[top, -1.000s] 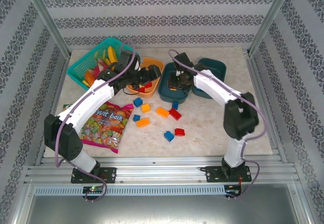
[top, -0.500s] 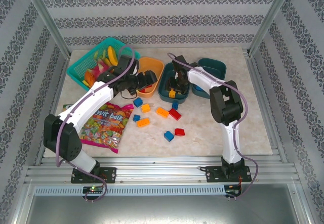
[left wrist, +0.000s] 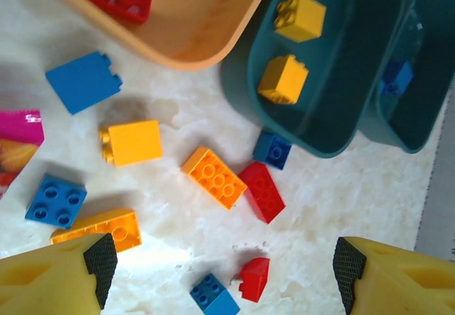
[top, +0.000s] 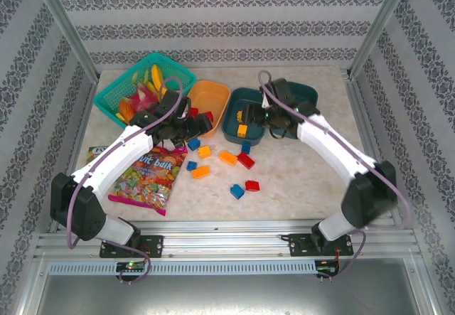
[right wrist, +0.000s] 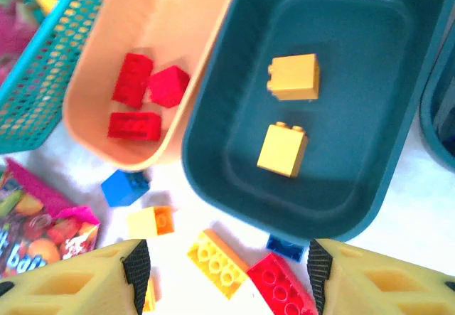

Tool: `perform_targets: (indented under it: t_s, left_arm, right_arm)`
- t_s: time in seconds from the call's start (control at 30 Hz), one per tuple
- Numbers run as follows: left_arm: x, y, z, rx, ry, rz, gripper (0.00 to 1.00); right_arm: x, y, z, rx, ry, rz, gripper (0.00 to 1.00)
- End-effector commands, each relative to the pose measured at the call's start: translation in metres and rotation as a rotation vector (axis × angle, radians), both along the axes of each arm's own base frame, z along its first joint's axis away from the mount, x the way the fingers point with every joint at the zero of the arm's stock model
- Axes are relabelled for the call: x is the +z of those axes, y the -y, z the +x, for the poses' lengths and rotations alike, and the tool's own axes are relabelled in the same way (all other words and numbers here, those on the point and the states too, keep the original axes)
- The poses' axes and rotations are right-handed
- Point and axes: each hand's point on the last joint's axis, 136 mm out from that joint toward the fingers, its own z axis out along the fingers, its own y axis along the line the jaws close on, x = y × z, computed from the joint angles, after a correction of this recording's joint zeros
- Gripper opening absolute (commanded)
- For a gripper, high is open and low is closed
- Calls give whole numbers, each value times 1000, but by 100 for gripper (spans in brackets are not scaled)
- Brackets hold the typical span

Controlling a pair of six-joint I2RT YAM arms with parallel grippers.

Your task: Sort the legos into containers by color

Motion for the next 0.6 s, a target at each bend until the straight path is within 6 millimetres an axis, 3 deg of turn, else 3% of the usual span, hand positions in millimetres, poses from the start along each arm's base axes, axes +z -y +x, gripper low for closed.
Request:
perform_targets:
  t_s: [0.0,0.13,0.23,0.57]
  left_arm:
    - [-10,-6,-21,36,-56,28,81]
    - [-17,-11,-31,56,-75,35,80]
    - [-20,-13,-36,59,-86,44,80]
    - [-23,-7,-41,51,-95,49,79]
  right_arm:
    - [-13,-2,-30,61,80,11,64]
    - [-19,6,-72,90,100,11,65]
    - [-26,17,-89,70,87,7,65]
    - [-30,26,-94,34,69,-3,64]
